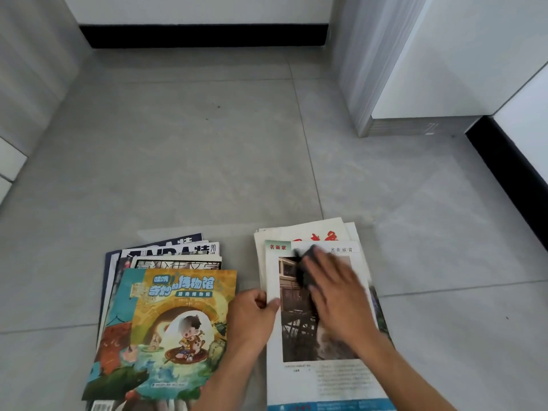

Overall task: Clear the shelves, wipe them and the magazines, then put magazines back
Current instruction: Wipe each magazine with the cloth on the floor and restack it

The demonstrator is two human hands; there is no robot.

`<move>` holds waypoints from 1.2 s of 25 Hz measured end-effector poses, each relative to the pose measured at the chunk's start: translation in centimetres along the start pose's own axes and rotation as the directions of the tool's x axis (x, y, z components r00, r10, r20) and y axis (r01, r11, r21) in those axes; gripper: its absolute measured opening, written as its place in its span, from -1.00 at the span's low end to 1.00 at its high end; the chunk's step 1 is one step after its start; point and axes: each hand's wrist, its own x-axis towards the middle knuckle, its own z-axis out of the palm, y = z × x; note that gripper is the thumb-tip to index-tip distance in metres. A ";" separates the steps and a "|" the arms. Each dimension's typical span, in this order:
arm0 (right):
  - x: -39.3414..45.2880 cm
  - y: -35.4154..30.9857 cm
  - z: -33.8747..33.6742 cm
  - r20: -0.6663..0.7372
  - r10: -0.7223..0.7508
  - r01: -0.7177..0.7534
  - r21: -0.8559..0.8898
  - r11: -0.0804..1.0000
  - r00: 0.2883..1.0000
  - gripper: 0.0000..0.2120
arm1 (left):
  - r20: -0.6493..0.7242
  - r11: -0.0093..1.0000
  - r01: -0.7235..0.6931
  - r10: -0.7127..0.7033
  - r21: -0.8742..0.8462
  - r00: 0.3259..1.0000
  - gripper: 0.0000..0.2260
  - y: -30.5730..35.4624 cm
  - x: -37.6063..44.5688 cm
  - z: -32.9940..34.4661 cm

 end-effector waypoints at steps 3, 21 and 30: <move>2.6 -1.2 0.7 -0.115 0.324 -0.322 0.038 0.946 0.939 -0.50 | 0.088 0.993 -0.003 -0.007 0.115 0.996 -0.79 0.0 0.8 -0.5; 1.4 3.4 -0.1 -0.240 0.421 -0.420 0.059 0.906 0.875 -0.51 | 0.106 0.960 0.144 -0.121 -0.239 0.987 -0.82 -2.3 1.0 0.4; 0.2 1.0 0.8 -0.133 0.060 -0.060 0.004 0.998 0.989 -0.50 | 0.168 0.931 0.190 -0.143 -0.311 0.975 -0.87 -1.4 0.7 -0.3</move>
